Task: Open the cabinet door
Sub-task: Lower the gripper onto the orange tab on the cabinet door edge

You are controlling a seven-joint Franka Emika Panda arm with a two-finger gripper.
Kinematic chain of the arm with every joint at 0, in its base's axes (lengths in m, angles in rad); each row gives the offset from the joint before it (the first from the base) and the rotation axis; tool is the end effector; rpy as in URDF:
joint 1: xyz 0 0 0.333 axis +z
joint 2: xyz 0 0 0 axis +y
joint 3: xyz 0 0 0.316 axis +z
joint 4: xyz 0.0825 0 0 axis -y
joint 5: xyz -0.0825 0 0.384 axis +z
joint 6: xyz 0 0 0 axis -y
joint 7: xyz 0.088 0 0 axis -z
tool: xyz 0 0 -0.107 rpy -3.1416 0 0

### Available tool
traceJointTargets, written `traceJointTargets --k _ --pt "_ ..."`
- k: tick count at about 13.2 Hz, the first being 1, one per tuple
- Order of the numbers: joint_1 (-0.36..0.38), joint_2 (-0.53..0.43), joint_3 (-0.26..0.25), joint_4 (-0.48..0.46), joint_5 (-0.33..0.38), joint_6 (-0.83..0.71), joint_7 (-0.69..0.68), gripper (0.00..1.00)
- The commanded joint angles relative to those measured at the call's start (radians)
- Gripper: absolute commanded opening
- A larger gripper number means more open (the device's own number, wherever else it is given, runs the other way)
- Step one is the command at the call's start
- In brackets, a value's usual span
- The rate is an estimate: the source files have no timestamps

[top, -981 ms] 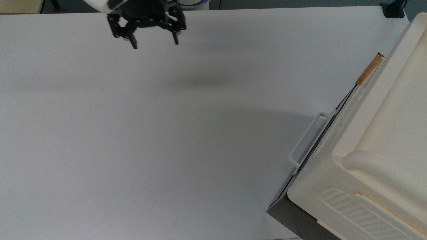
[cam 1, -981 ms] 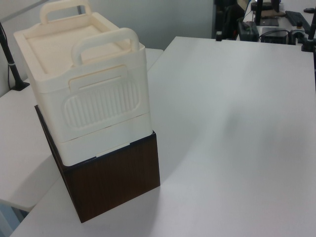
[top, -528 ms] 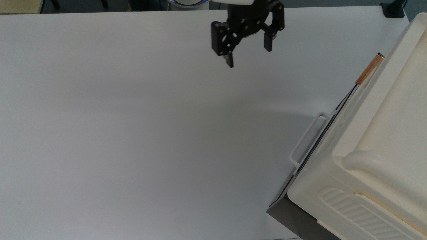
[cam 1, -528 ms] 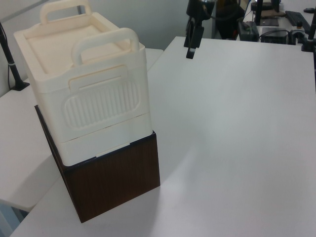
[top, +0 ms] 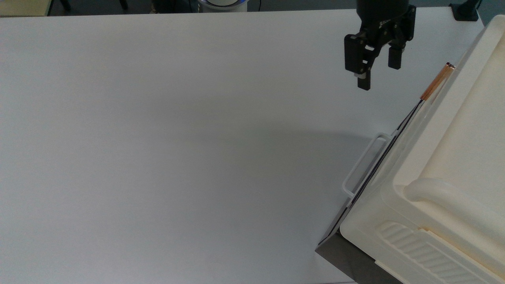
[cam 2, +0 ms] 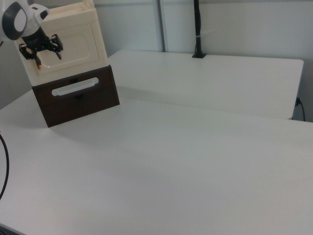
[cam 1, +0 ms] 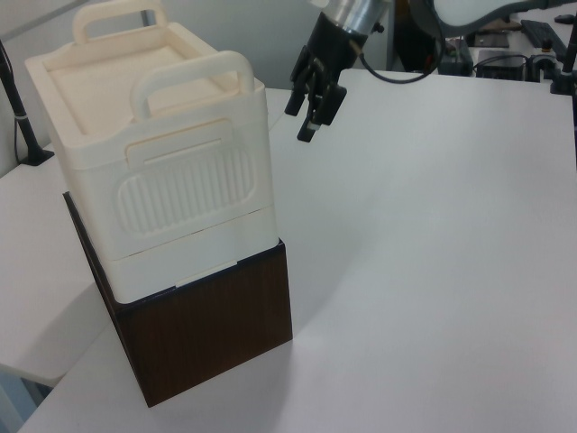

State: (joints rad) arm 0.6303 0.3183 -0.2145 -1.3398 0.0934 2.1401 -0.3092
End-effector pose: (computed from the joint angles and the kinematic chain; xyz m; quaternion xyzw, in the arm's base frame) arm 0.6215 0.3067 0.6060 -0.9078 -0.3424 -0.2410 0.0261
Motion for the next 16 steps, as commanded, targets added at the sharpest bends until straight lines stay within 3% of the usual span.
traceJointTargets --k 1,6,13,16 --pt "0.052 0.033 -0.026 0.022 0.015 0.075 -0.034 0.82" --pt "0.063 0.041 -0.022 0.041 0.020 0.095 -0.034 0.76" --pt "0.081 0.047 -0.002 0.067 0.020 0.109 0.051 0.40" --pt "0.081 0.071 0.010 0.067 0.014 0.191 0.094 0.36"
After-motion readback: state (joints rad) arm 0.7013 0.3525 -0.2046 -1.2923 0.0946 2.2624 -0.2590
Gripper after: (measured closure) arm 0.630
